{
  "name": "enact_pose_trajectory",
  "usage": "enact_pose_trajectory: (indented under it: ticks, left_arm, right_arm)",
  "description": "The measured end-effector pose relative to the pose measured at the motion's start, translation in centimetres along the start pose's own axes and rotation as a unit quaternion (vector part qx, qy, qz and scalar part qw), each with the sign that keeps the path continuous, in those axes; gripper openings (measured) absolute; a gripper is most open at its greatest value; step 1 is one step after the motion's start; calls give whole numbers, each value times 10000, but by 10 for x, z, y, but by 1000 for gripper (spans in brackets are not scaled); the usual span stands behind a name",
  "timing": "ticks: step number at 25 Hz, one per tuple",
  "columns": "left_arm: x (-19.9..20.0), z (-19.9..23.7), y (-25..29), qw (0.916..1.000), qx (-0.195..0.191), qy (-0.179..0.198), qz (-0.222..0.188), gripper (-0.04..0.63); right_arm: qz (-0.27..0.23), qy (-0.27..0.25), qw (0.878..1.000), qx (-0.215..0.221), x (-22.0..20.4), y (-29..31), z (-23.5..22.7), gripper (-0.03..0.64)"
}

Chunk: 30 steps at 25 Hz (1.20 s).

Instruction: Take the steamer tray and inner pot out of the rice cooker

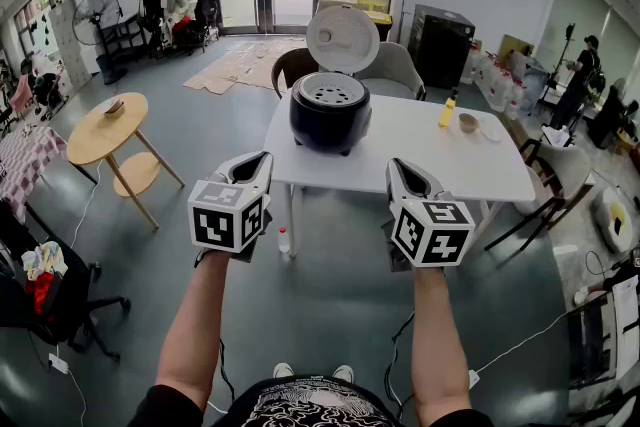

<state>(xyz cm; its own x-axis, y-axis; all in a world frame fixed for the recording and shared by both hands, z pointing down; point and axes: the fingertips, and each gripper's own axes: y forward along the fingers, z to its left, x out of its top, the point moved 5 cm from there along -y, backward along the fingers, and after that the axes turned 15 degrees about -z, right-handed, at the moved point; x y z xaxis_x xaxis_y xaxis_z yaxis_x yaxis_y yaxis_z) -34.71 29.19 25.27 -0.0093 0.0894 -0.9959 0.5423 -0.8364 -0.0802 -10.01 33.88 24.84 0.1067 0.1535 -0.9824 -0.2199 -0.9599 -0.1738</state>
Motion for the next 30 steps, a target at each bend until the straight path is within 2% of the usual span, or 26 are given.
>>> enact_pose_trajectory:
  ticks: [13,18,22,30]
  left_arm:
    - [1,4,0,9999,91,3,-97,11]
    - [1,5,-1,9999,98,-24,-139,15]
    - [0,5,0,9998,116,-9,-139,86]
    - [3,0,0,9999,90,25,-119,150]
  right_arm:
    - [-23,-115,9998,-143,-4,-5,-2,12]
    - [-17,-119,9997,-203,-6,-6,-4,41]
    - [4,-138,9997,-183,-7,-7,-5,58]
    - [25,-109,9998,-149,-4,-9,-6,104]
